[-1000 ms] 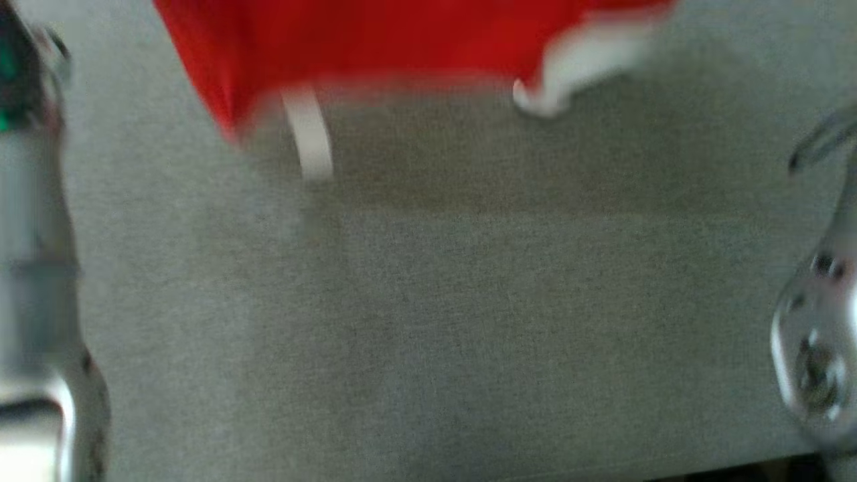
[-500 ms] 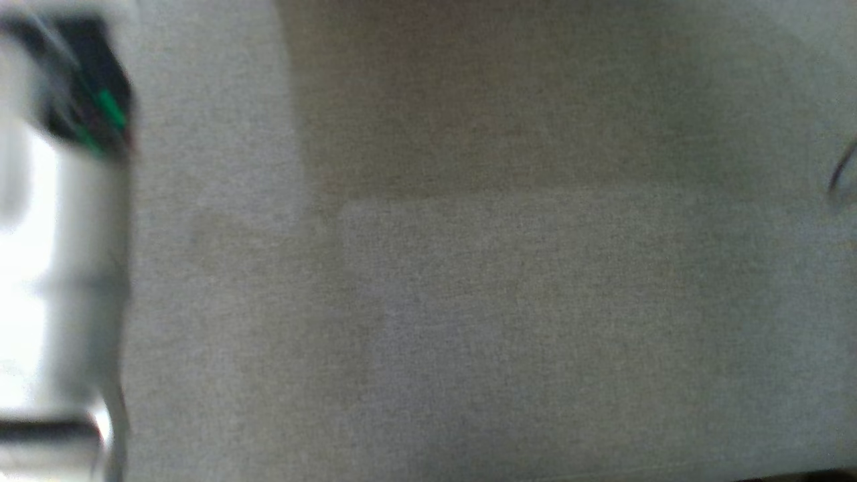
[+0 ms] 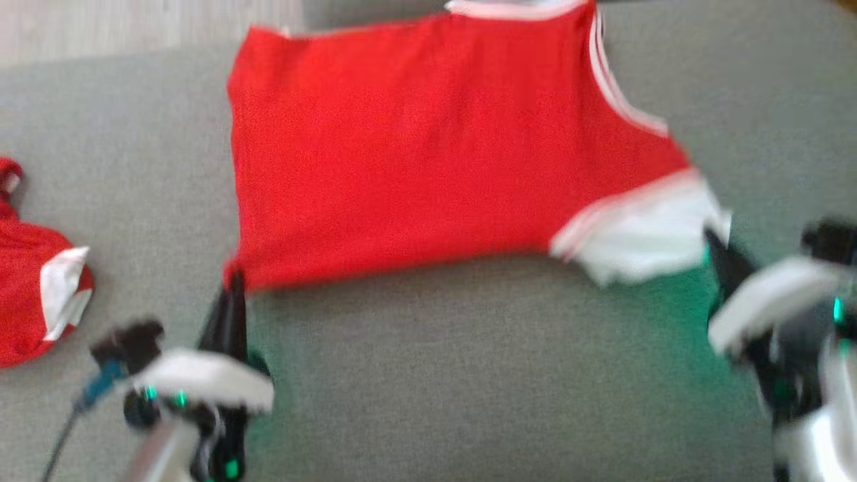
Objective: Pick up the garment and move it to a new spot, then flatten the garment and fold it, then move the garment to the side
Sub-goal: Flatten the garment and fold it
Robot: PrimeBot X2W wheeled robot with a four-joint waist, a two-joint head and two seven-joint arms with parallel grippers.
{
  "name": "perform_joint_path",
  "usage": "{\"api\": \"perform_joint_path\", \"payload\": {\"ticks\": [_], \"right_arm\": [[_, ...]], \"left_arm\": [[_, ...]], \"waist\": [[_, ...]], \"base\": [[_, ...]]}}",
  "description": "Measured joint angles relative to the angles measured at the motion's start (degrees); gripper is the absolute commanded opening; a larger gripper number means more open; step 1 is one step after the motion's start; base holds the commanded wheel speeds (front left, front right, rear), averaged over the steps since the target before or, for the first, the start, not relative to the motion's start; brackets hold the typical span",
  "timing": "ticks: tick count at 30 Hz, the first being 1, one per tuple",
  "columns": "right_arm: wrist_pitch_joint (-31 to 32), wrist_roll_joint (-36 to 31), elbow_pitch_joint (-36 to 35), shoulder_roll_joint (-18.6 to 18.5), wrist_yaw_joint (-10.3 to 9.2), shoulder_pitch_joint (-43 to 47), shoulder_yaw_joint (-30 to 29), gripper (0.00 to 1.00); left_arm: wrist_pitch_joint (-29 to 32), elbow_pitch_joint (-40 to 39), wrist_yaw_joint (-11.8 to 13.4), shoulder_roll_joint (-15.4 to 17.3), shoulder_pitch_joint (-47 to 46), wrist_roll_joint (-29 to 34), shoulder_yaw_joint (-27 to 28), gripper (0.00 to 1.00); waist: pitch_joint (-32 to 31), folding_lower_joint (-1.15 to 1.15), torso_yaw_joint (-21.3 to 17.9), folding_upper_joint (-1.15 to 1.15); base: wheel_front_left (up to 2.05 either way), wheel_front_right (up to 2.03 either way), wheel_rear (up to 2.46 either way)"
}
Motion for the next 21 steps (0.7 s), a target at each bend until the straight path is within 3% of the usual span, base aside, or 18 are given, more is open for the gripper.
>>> {"api": "perform_joint_path", "payload": {"ticks": [6, 11, 15, 18, 21], "right_arm": [[9.58, -5.49, -15.46, 6.11, 0.0, 16.21, -5.48, 0.0], [15.66, -6.99, -24.73, 7.25, 0.0, 21.97, -7.23, 0.0], [18.59, -4.82, -28.16, 7.26, 0.0, 25.11, -7.94, 0.0], [20.17, -4.54, -29.82, 7.28, 0.0, 26.8, -8.24, 0.0], [18.98, -4.56, -31.58, 7.3, 0.0, 26.59, -8.54, 0.0]], "left_arm": [[3.16, -11.33, 6.52, 2.48, 12.82, -0.9, -0.42, 0.0], [6.47, -20.79, 12.23, 5.89, 20.04, -0.8, -0.36, 0.0], [9.07, -26.99, 15.86, 7.05, 24.95, -0.82, -0.37, 0.0], [10.25, -30.26, 17.28, 7.76, 27.27, -0.8, -0.55, 0.0], [9.18, -31.18, 15.78, 7.87, 26.95, -0.76, -0.91, 0.0]], "waist": [[-2.45, 0.0, -0.28, 0.0], [-1.96, 0.02, -0.08, 0.0], [-1.41, 0.02, 0.06, 0.0], [-1.26, 0.02, 0.42, 0.0], [-1.22, 0.02, 1.02, 0.0]], "base": [[0.0, 0.0, 0.0], [0.0, 0.0, 0.0], [0.0, 0.0, 0.0], [0.0, 0.0, 0.0], [0.0, 0.0, 0.0]]}}
